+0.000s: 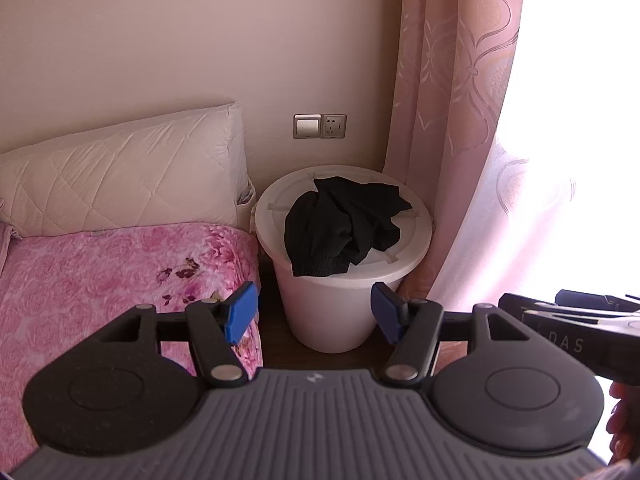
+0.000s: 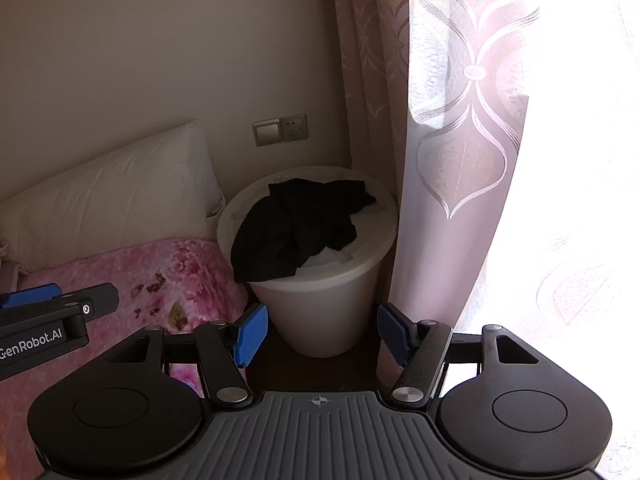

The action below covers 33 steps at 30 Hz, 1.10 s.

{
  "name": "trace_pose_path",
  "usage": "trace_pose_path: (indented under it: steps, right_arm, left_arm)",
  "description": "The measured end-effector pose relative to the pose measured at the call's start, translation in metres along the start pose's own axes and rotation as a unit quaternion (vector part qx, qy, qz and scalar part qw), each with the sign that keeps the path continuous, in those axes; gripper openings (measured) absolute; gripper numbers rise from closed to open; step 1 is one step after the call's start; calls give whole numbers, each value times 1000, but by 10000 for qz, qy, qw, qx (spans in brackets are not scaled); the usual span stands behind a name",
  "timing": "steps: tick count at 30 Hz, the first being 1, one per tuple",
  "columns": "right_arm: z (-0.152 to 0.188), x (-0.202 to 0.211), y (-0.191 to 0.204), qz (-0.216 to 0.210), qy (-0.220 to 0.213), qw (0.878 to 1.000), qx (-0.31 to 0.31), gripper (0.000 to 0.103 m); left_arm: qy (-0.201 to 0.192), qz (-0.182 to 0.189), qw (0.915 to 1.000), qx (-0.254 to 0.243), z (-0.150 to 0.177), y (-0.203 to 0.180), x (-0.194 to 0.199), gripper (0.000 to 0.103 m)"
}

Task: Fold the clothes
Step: 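Move both grippers toward the black clothes in the white bin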

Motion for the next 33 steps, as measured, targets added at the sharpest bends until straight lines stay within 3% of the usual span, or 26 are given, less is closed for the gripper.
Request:
trace_pose_path:
  steps: [16, 33]
  right_arm:
    - [-11, -12, 17, 59, -19, 10000, 18, 65]
    - [-10, -16, 39, 285, -20, 9993, 230, 65]
  left_arm:
    - [38, 34, 9999, 93, -21, 31, -20, 59]
    - [209, 216, 9986, 437, -4, 82, -32, 59]
Point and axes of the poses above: each gripper's, at about its wrist camera, not at the fingertips, and x roughly against the way its jaws point, y to its left, z to its underside, the point moved 8 cm from there along -x, roughly the way its jaws point, and after that the axes turned 15 degrees about z, right-handed, at the moved point
